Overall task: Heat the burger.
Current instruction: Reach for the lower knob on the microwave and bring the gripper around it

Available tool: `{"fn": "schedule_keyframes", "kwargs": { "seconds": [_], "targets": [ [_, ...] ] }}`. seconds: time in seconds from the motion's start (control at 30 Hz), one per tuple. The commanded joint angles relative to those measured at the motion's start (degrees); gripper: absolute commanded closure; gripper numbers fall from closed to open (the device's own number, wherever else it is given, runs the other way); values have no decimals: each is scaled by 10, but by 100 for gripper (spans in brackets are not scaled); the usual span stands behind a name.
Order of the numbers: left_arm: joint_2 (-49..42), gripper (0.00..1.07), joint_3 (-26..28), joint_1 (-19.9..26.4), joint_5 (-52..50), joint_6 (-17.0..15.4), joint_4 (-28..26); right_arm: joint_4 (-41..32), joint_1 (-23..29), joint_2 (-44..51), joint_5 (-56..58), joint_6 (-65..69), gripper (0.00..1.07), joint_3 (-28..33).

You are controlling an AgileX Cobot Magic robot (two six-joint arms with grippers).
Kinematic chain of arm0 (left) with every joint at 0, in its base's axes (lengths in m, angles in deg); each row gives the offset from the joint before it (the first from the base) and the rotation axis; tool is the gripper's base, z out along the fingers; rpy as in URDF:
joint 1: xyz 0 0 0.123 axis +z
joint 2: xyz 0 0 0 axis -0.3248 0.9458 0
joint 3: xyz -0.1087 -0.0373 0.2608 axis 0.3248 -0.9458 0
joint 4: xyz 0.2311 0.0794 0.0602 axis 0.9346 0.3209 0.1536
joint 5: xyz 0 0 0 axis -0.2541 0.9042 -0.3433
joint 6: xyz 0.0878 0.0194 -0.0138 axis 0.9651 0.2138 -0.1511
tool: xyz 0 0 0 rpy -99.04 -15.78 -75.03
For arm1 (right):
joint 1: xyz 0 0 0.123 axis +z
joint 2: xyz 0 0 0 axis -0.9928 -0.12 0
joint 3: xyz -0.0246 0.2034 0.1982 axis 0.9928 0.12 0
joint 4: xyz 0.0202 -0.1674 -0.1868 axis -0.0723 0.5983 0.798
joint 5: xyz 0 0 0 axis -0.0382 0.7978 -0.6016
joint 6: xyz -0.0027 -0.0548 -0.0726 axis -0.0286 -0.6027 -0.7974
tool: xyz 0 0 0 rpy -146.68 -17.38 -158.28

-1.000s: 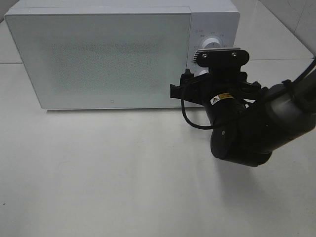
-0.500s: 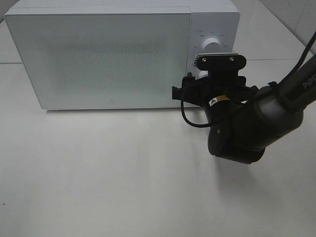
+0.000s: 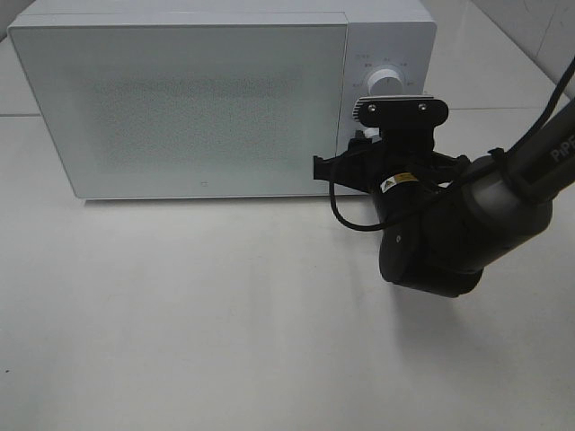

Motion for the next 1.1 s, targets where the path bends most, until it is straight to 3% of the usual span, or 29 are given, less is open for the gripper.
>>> {"fn": "schedule_keyframes", "kwargs": {
  "seconds": [0.03, 0.1, 0.17, 0.7, 1.1],
  "targets": [
    [-15, 9, -2, 1, -4, -4, 2, 13, -1, -1, -5, 5, 86, -3],
    [-15, 9, -2, 1, -4, -4, 2, 13, -1, -1, -5, 5, 95, -3],
    [-15, 9, -2, 1, -4, -4, 2, 13, -1, -1, -4, 5, 96, -3],
    [-15, 9, -2, 1, -4, -4, 2, 15, -1, -1, 17, 28, 94, -3],
    [-15, 9, -2, 1, -4, -4, 2, 15, -1, -1, 10, 229, 95, -3]
  ]
}}
